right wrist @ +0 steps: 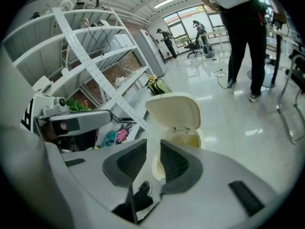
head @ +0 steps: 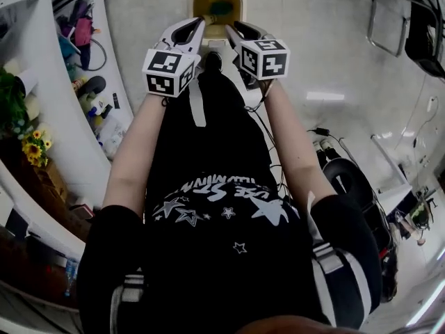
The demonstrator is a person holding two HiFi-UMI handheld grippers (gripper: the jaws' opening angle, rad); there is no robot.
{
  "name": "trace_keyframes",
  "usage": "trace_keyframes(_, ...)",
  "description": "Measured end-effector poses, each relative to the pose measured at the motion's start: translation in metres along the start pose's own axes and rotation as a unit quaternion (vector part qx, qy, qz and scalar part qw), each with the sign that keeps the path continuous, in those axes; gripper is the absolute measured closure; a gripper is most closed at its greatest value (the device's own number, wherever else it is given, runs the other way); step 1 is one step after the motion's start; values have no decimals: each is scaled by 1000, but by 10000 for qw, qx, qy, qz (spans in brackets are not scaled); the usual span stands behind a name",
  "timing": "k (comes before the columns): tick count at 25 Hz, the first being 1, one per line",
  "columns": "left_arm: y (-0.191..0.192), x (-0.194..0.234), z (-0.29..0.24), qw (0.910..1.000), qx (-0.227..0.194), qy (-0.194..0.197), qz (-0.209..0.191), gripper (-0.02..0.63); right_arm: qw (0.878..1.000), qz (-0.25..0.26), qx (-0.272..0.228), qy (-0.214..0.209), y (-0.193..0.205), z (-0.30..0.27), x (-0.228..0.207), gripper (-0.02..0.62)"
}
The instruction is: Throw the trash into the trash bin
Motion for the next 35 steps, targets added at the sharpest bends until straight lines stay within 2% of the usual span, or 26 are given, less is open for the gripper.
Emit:
trace_keyframes(4, -27, -3, 30, 9997, -212, -82, -21, 595, 9999, 23, -162, -48, -11, 27, 29, 531)
trace_keyframes(10, -58, -14, 59, 9989, -405, -20, -256, 595, 9990, -74, -430, -107, -31, 53, 49, 549)
trace_keyframes(16, -52, -24, 99, 9986, -520, 50, -87, 595, 9969, -46, -785, -21, -36, 84, 76, 549)
trace_keyframes(20, -40, -37, 123, 9986, -521, 118, 49, 595, 9961, -136, -873, -39, -18, 100, 89, 549)
trace_keyframes(24, -38, -51, 140, 9978, -622, 218, 13, 595, 9949, -225, -983, -16, -4, 114, 98, 549)
trace_keyframes(35, -29, -60, 208, 9953, -951, 181, -52, 595, 9918, 21, -1268, 144, 28, 152, 140, 572)
Point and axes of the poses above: the fingertips, and each gripper's own axes: z backward along the fingers, x to its left, y out of its underside, the point moved 1 cm from there along z, backward along the fingers, and after that the axes turned 5 degrees about -z, right-handed, at the moved point
